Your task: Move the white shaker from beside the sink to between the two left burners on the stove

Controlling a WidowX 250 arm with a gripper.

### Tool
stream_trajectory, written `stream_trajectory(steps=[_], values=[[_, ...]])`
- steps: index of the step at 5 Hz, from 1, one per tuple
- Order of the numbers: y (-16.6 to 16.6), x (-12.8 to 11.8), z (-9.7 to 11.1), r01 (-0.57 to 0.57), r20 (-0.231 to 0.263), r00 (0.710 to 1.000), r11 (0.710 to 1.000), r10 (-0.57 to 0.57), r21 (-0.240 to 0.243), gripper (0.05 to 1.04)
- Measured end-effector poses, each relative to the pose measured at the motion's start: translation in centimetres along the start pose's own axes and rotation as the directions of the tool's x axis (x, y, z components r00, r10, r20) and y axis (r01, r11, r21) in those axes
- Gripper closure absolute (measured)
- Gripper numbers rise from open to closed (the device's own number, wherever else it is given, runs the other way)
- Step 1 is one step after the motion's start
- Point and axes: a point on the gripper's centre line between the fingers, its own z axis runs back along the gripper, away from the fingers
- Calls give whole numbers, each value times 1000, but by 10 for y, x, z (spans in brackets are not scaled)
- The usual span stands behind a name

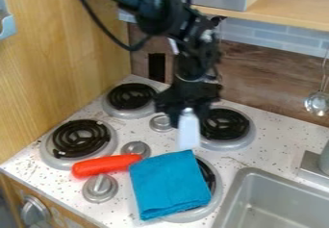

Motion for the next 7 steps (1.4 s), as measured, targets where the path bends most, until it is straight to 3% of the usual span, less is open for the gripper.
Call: stream_trajectory(steps=[2,3,7], values=[[54,44,-23,-137,-25,990,990,138,42,451],[55,53,-39,-152,-36,987,986,155,68,451],[67,100,-64,-186,18,983,974,185,133,451]])
